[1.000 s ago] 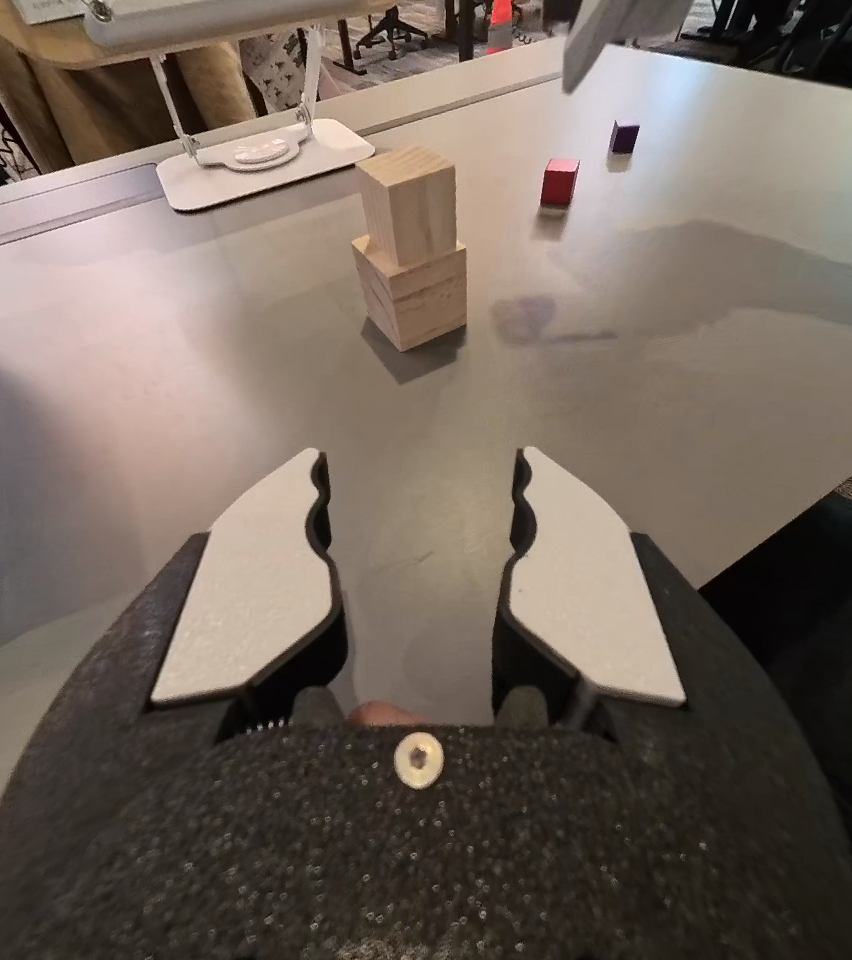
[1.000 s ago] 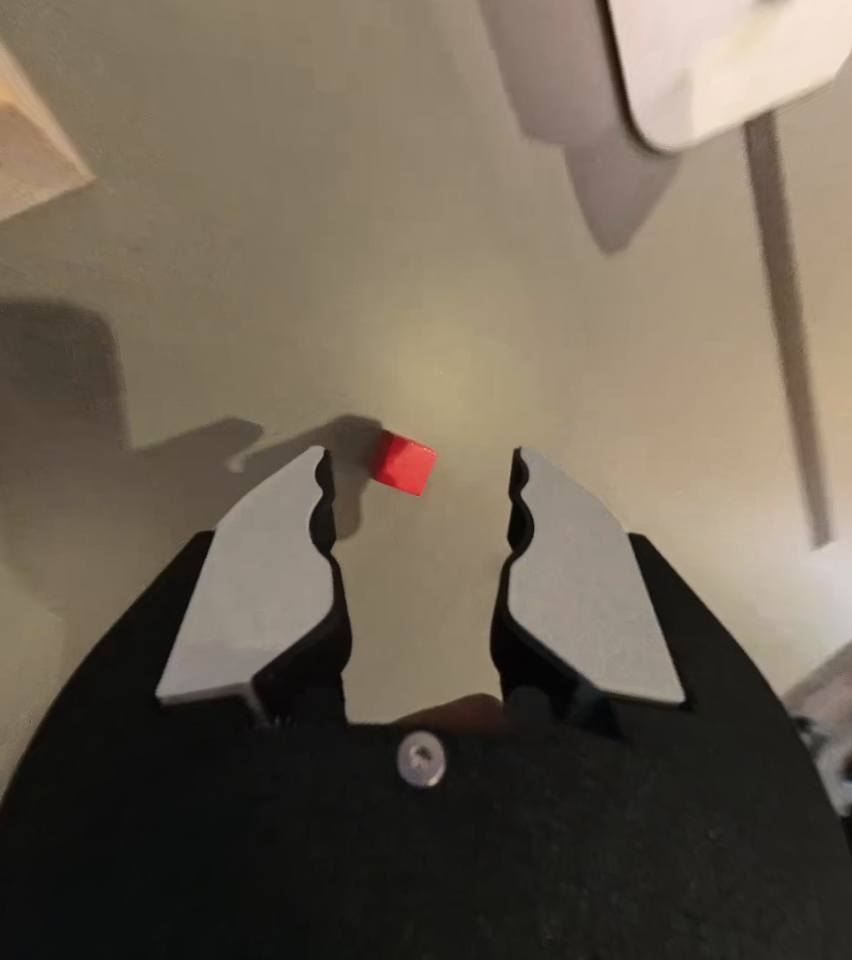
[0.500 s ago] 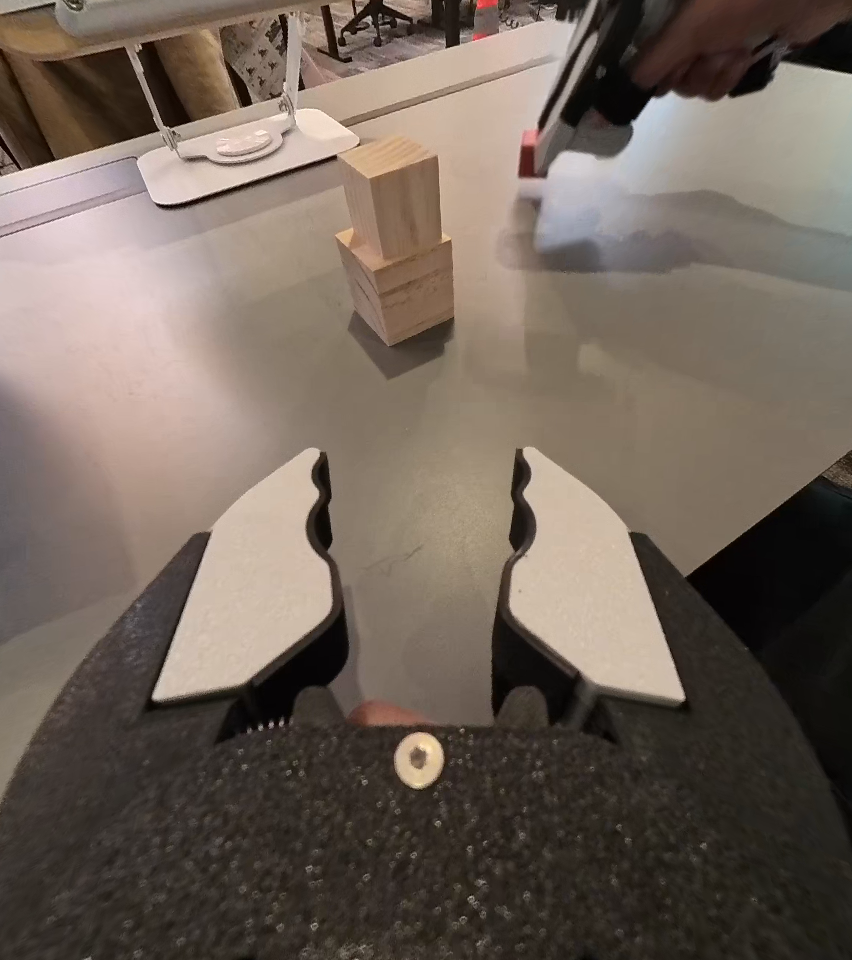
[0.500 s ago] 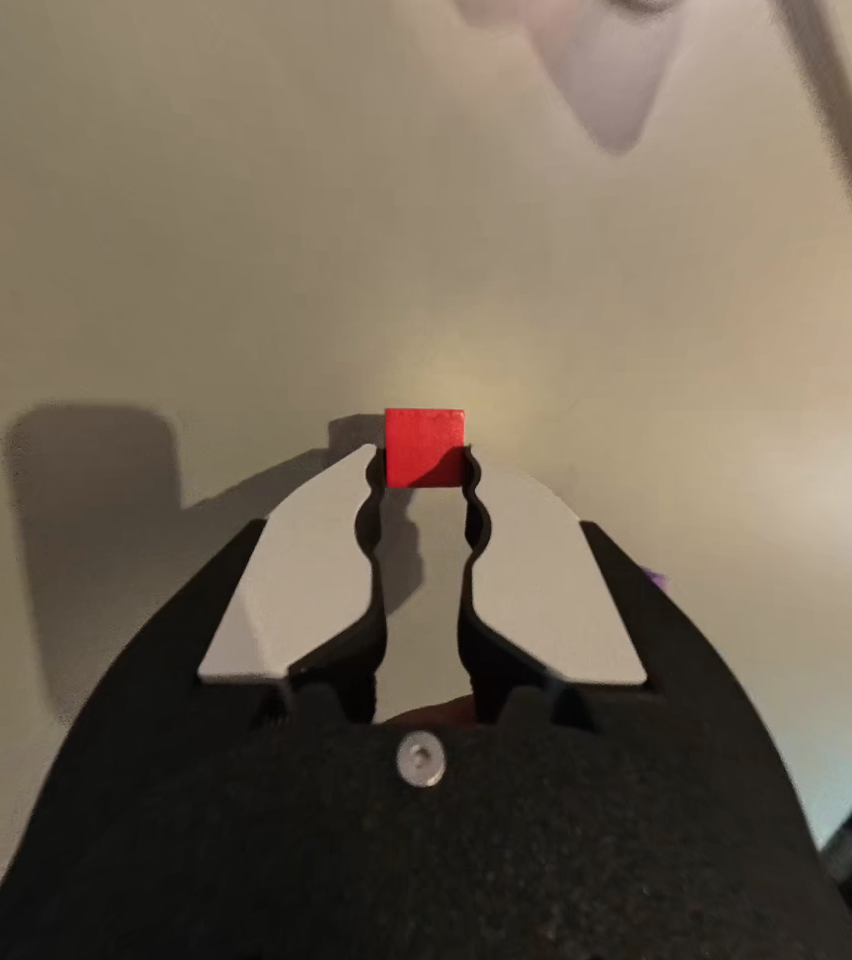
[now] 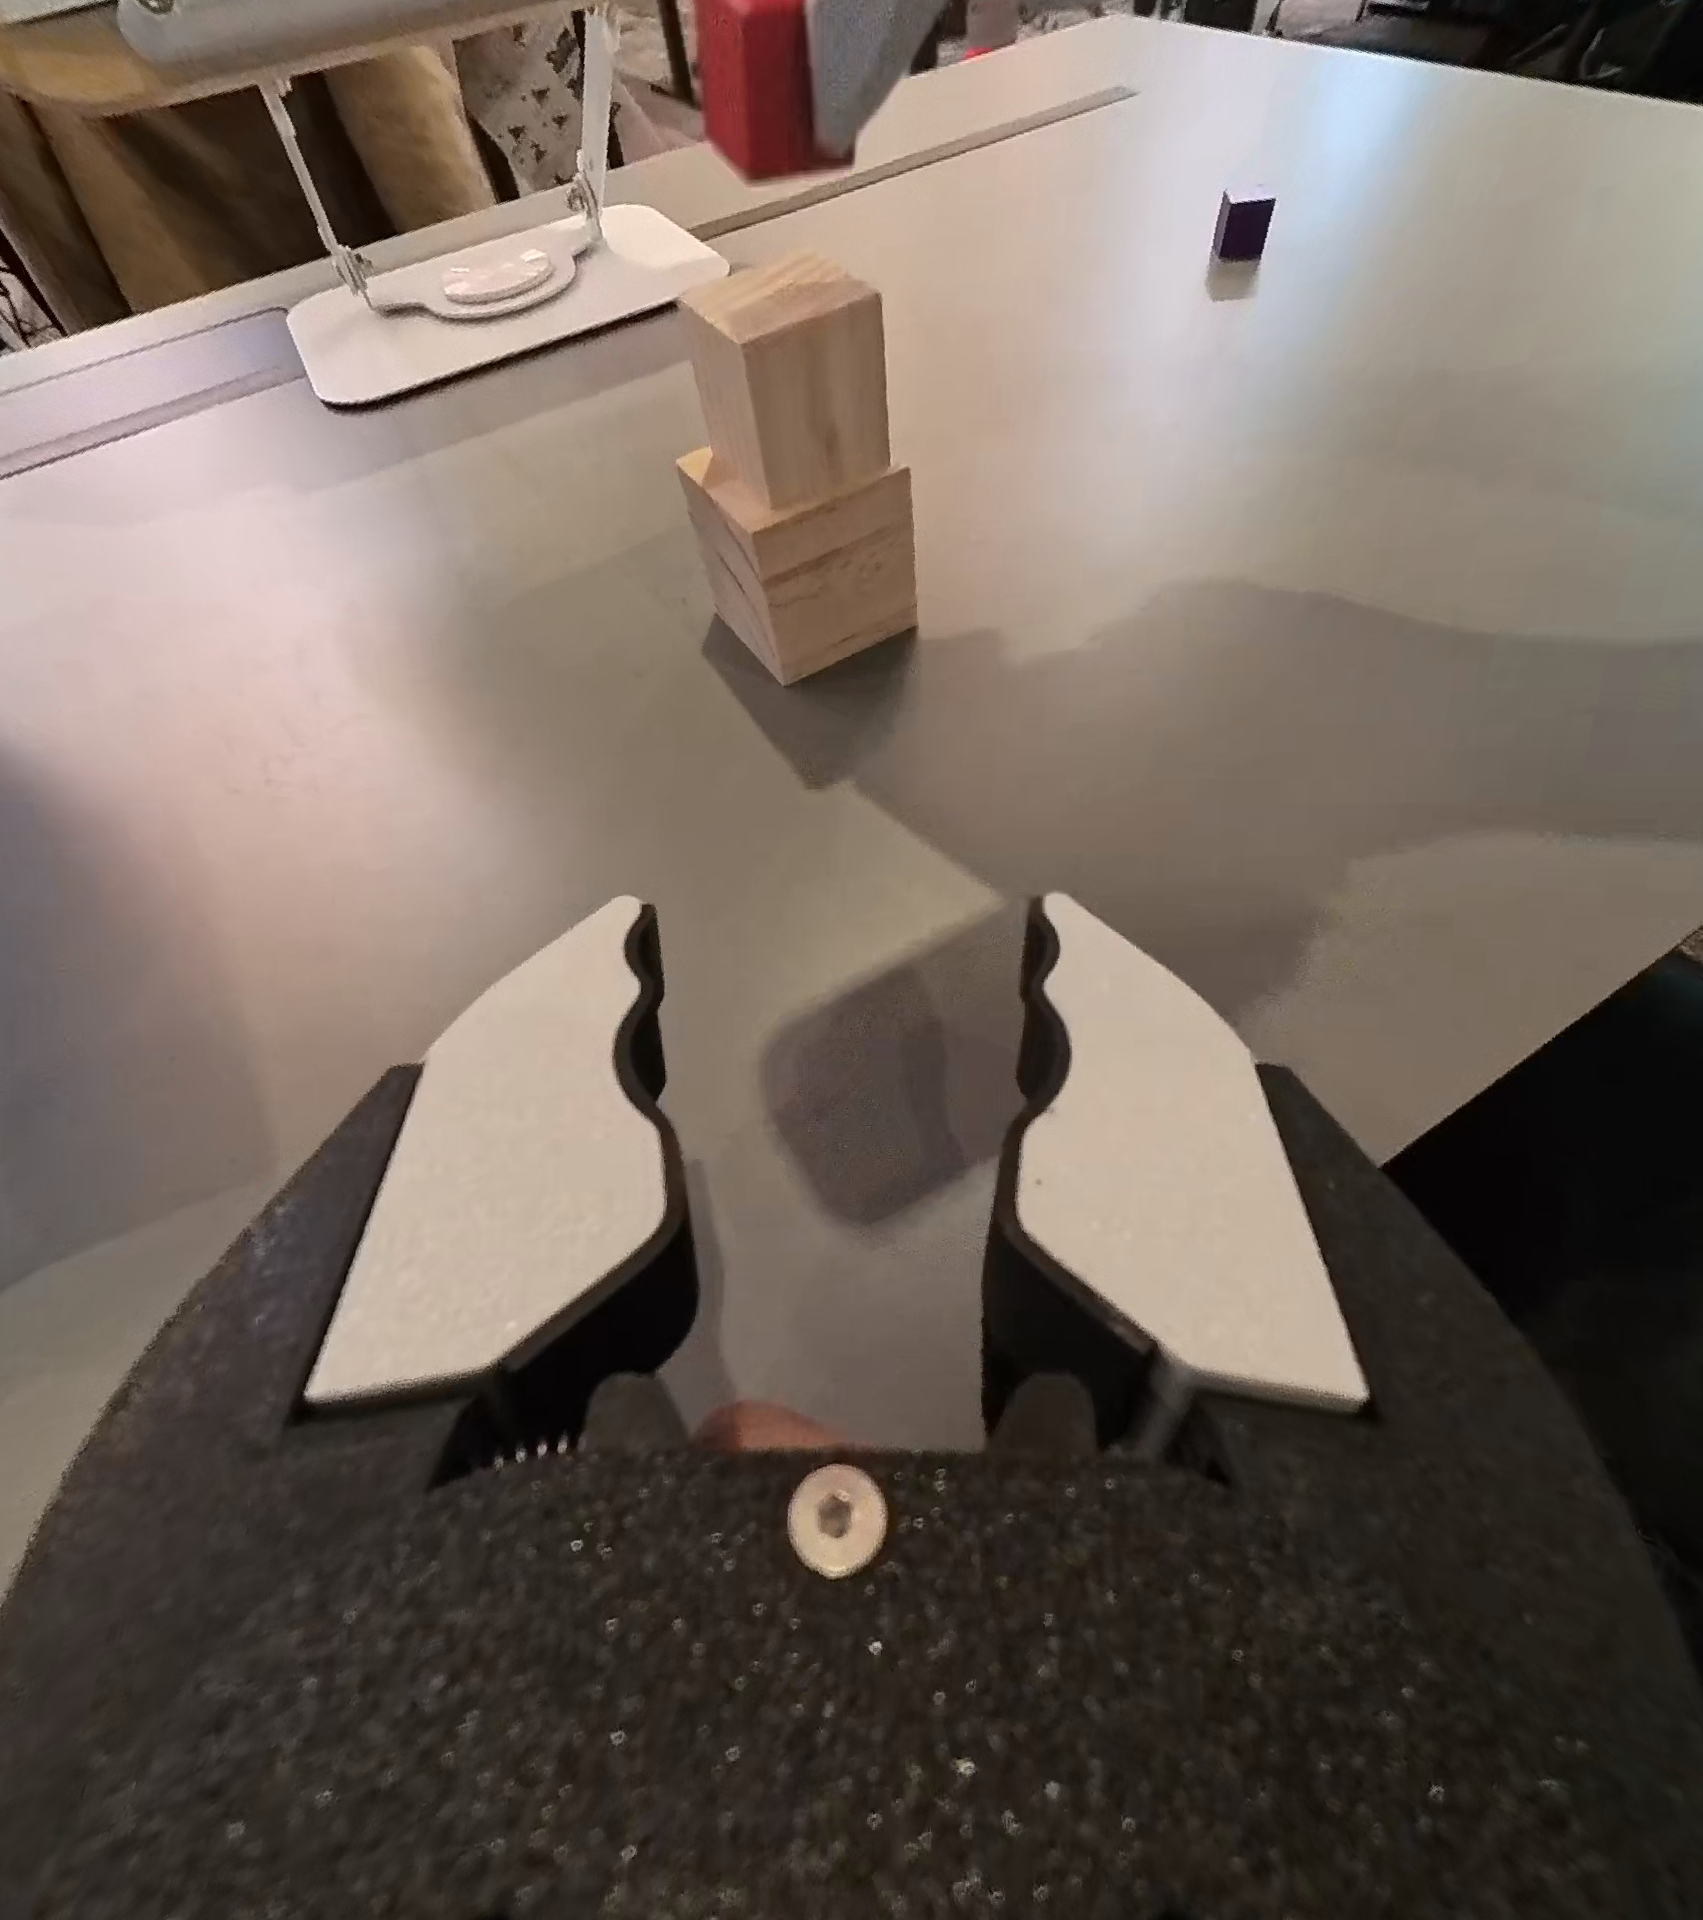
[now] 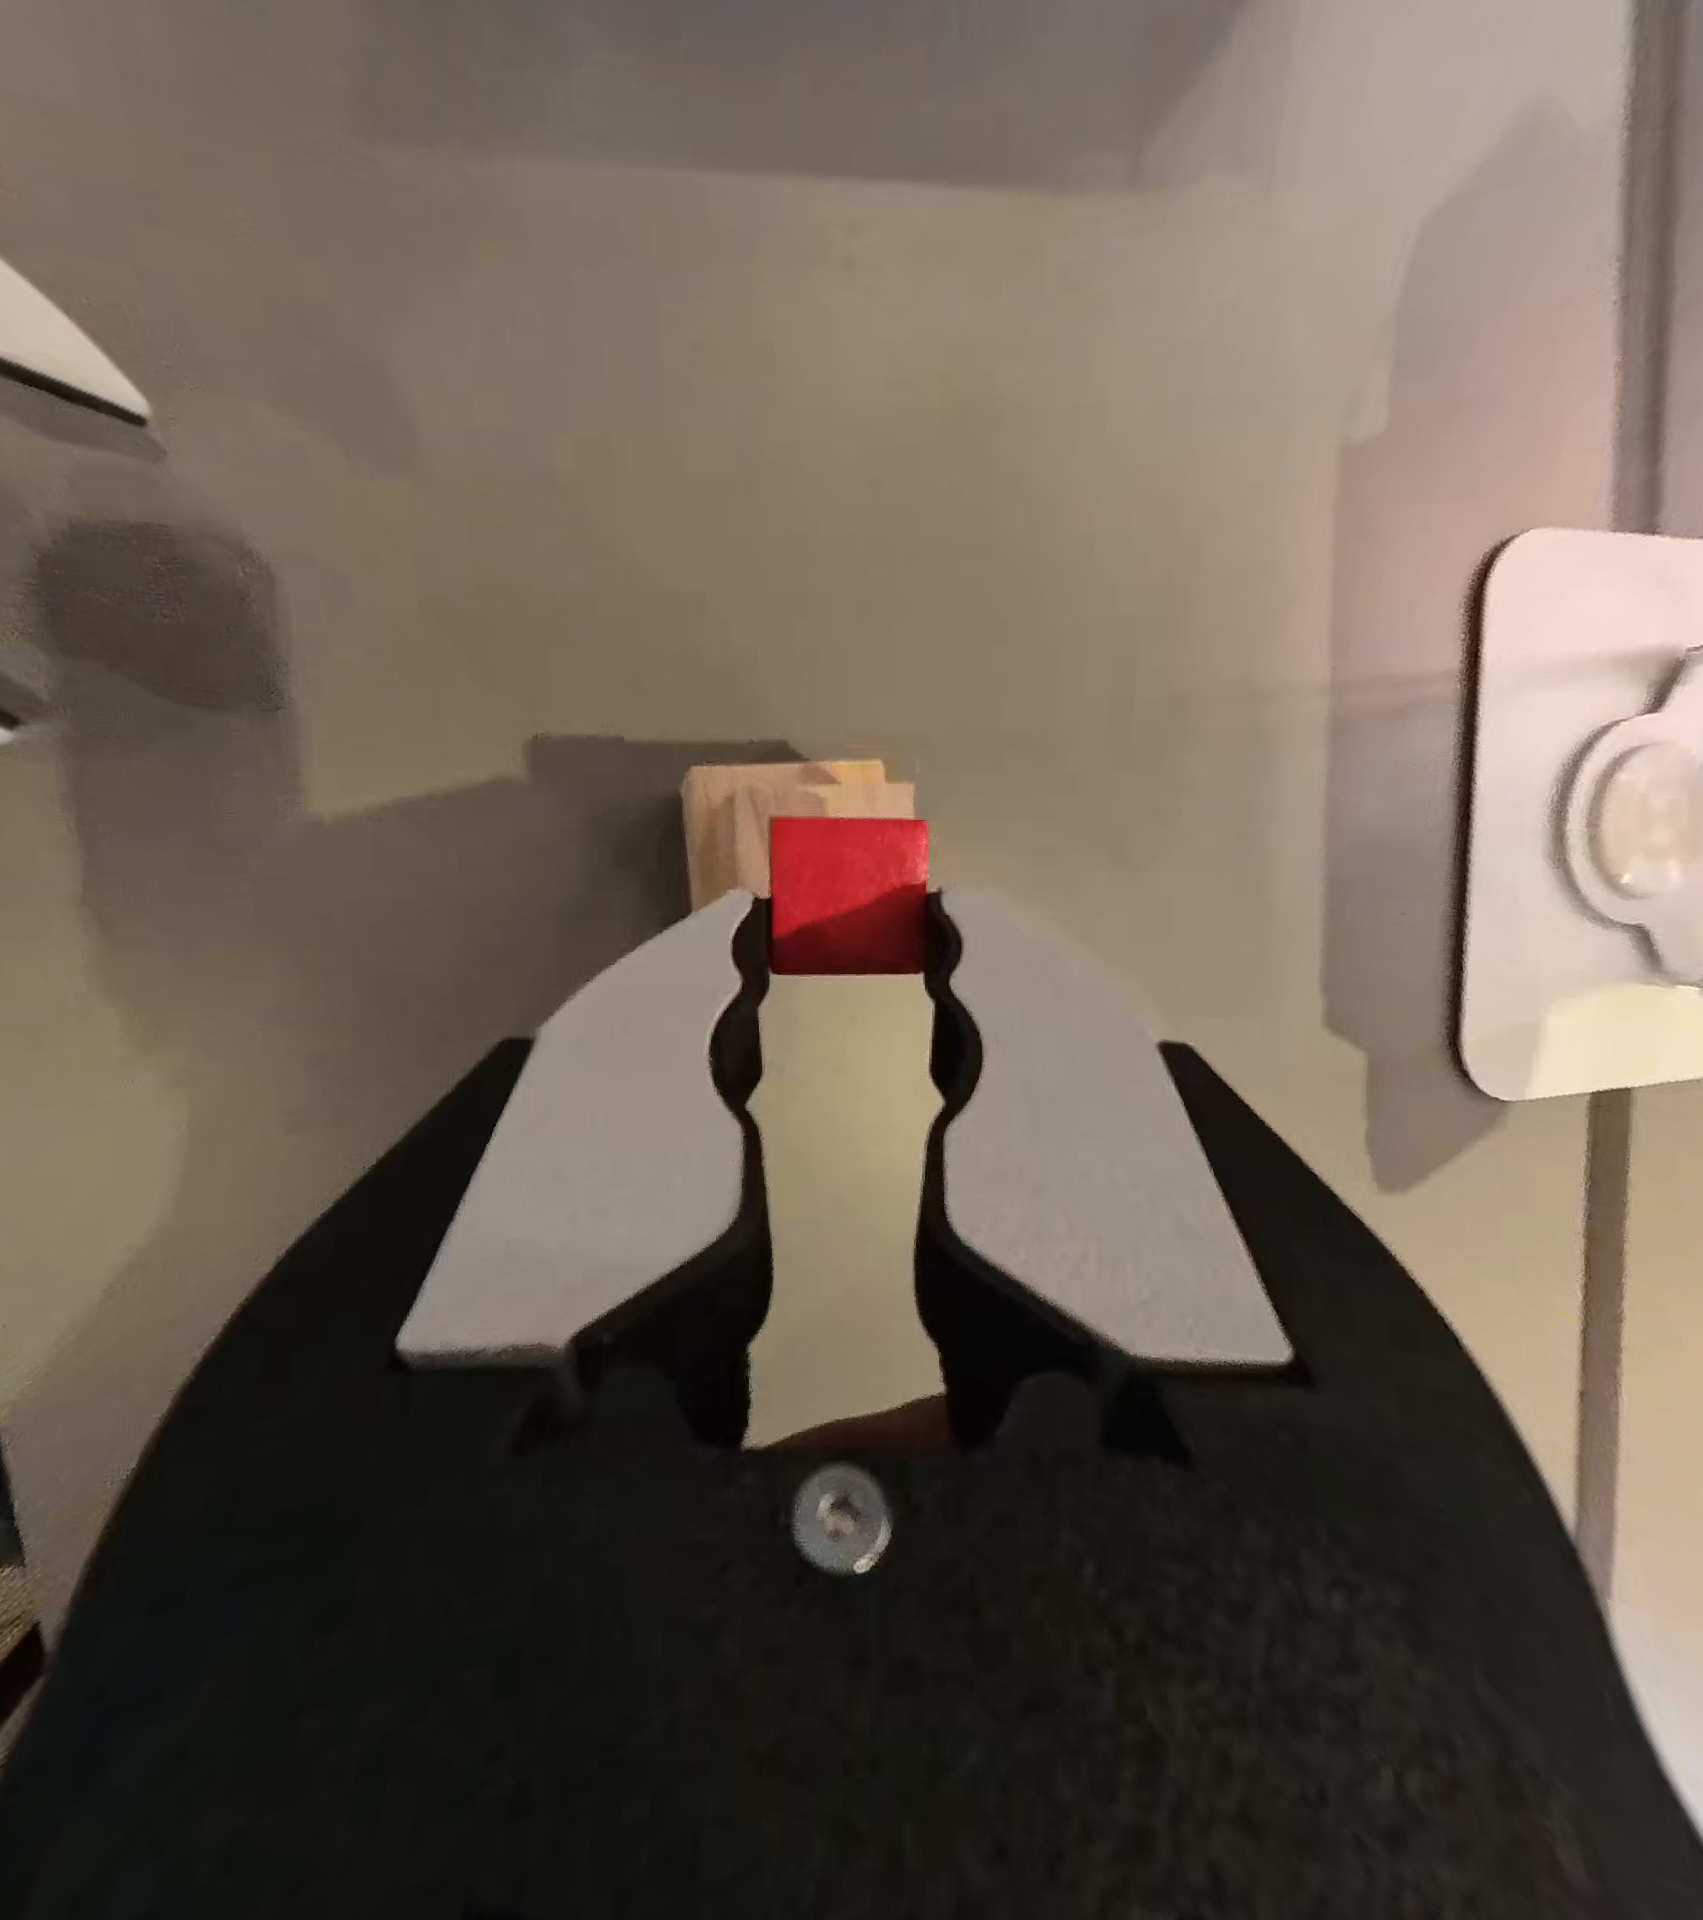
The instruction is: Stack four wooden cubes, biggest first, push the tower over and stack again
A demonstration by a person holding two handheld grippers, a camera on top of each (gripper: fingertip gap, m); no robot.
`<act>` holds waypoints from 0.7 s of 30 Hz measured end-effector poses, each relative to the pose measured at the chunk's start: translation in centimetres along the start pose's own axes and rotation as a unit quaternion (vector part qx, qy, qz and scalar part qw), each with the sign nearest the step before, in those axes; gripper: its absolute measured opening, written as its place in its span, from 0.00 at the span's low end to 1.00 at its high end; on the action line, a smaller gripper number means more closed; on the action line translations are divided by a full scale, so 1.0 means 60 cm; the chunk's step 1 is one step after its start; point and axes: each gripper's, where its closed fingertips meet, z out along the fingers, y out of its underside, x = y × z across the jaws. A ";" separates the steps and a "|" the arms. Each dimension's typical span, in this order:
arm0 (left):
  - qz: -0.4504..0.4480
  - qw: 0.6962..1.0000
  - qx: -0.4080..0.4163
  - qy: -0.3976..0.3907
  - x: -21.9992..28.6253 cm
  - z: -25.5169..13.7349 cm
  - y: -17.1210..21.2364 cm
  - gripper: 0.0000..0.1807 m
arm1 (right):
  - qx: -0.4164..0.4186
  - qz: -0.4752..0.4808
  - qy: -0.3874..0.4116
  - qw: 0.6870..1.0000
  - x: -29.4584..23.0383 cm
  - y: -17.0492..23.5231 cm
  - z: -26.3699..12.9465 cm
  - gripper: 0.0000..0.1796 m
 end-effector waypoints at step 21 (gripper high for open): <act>-0.012 1.000 0.000 0.007 -0.009 -0.010 0.001 0.37 | -0.075 0.127 0.165 0.975 0.162 0.286 -0.113 0.29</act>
